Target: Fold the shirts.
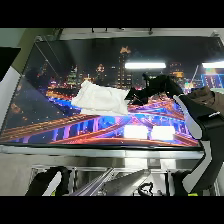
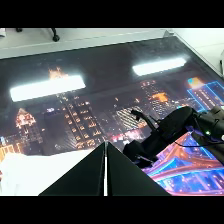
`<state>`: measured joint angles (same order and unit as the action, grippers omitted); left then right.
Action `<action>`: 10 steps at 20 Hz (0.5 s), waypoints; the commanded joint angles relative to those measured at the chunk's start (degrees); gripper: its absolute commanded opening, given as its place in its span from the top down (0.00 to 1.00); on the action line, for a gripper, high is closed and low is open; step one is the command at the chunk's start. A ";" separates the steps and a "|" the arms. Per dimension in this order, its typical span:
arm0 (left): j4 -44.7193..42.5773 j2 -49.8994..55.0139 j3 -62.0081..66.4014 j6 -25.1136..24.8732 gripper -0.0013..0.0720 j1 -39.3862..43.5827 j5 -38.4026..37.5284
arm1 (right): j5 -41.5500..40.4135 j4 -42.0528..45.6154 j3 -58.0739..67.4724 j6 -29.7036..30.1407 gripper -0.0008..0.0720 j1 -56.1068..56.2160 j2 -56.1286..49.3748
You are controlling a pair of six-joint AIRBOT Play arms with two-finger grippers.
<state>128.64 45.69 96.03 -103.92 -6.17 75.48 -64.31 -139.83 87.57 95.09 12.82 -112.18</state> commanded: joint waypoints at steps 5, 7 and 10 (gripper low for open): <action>-0.04 0.50 -0.09 -0.02 0.96 -0.07 0.02 | 4.81 -1.44 -0.04 0.37 0.27 6.21 -2.25; -0.04 0.48 -0.07 -0.02 0.96 -0.07 0.11 | 5.33 -2.49 0.09 1.01 0.95 6.32 -2.23; -0.04 0.48 -0.07 -0.02 0.96 -0.07 0.13 | 4.00 -2.51 2.82 1.18 0.96 6.01 -1.33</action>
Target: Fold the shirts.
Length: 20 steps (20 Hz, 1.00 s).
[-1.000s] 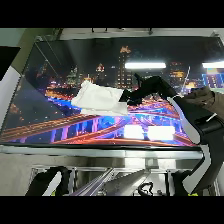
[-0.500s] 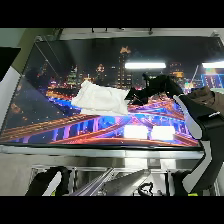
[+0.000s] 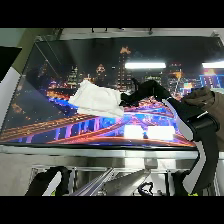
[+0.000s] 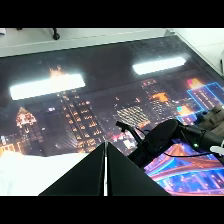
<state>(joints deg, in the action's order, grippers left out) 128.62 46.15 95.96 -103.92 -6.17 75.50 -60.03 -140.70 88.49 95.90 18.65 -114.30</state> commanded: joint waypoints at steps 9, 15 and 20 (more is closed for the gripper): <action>0.04 -0.15 0.00 0.00 0.96 -0.07 0.22 | -5.62 -1.55 17.20 -3.08 0.97 -22.43 24.41; 0.04 -0.15 0.00 0.00 0.96 -0.07 2.75 | -17.14 -0.55 18.32 -7.74 0.97 -47.45 30.08; 0.13 -0.15 0.00 0.00 0.96 -0.07 2.69 | -33.27 21.20 18.10 -22.25 0.97 -58.88 34.53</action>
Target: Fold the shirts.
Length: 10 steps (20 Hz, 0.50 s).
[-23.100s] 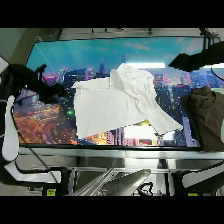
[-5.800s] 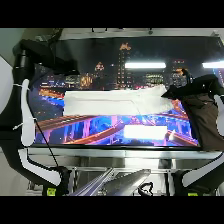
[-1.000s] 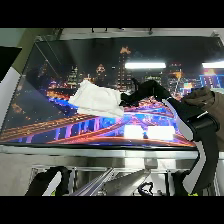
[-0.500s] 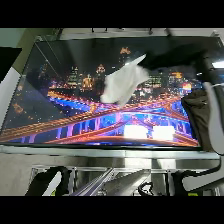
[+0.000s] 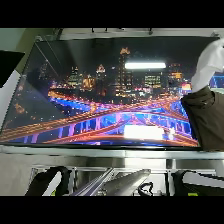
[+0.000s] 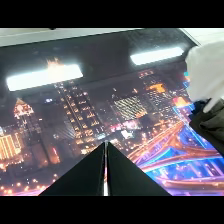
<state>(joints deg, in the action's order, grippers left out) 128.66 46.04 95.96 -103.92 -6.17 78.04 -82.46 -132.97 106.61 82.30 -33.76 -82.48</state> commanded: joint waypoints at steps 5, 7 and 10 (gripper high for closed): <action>0.44 -0.02 0.00 0.04 0.96 -0.04 0.22 | -23.34 37.62 -8.76 -18.29 0.96 -7.32 12.72; 0.42 -0.02 0.00 0.04 0.96 -0.07 0.57 | -22.45 40.89 -17.57 -20.90 0.96 -7.32 17.35; 0.39 -0.02 -0.02 0.04 0.96 -0.04 1.22 | -18.21 44.52 -32.87 -20.87 0.96 -7.32 21.81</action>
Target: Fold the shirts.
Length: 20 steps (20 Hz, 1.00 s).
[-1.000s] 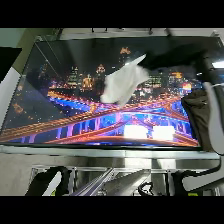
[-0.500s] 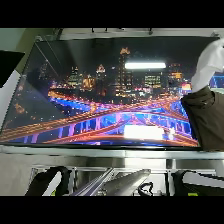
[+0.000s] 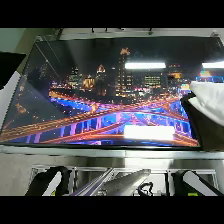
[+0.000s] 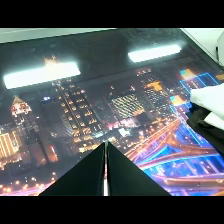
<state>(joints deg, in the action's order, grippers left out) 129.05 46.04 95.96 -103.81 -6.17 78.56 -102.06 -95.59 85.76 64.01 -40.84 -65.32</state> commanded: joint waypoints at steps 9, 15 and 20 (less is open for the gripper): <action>-0.04 0.02 0.00 -0.09 0.96 -0.07 1.38 | -0.07 7.08 -16.70 4.17 0.02 -0.24 3.32; -0.04 1.22 0.00 -0.09 0.96 -0.07 1.05 | 16.48 -22.53 -2.29 10.10 0.94 1.60 4.20; 0.04 5.18 -3.02 0.76 0.96 -0.04 6.08 | 26.82 -23.58 -4.96 23.19 0.96 23.87 9.18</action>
<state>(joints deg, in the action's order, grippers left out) 129.05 49.63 95.02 -103.74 -6.17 82.19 -82.11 -116.71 81.69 79.94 -28.29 -58.52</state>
